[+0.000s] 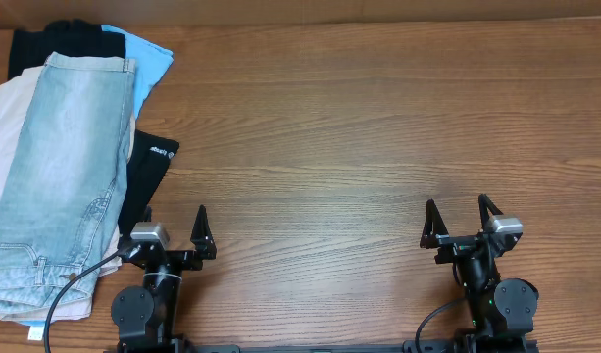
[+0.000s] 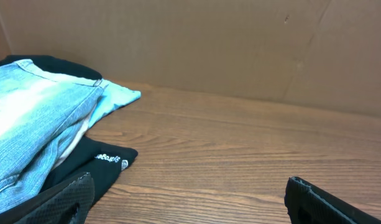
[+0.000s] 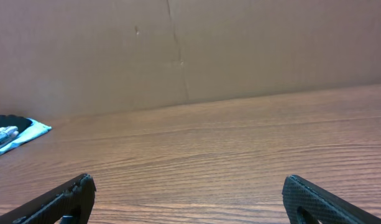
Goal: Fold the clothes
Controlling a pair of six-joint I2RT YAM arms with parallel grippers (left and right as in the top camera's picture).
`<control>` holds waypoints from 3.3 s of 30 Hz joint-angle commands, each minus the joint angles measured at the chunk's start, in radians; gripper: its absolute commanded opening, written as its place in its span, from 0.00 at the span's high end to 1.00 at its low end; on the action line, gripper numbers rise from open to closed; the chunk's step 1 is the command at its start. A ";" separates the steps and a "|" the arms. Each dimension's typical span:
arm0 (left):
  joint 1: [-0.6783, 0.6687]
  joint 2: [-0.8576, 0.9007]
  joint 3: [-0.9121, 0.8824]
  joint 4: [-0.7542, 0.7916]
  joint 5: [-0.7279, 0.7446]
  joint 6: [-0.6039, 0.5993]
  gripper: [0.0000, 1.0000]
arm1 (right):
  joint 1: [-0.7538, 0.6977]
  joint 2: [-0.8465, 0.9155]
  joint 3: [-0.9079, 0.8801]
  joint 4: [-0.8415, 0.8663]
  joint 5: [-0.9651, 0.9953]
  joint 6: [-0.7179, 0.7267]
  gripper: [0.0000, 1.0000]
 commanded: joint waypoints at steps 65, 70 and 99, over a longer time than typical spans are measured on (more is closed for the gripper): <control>0.005 -0.011 -0.003 0.043 0.043 0.000 0.00 | 0.005 -0.012 -0.010 0.233 -0.029 0.005 0.00; 0.005 -0.011 -0.003 0.101 0.097 0.000 0.00 | 0.005 -0.012 -0.010 0.303 -0.072 0.004 0.00; 0.005 0.079 0.149 -0.013 0.092 -0.020 0.00 | 0.005 -0.012 0.016 0.361 -0.164 0.004 0.00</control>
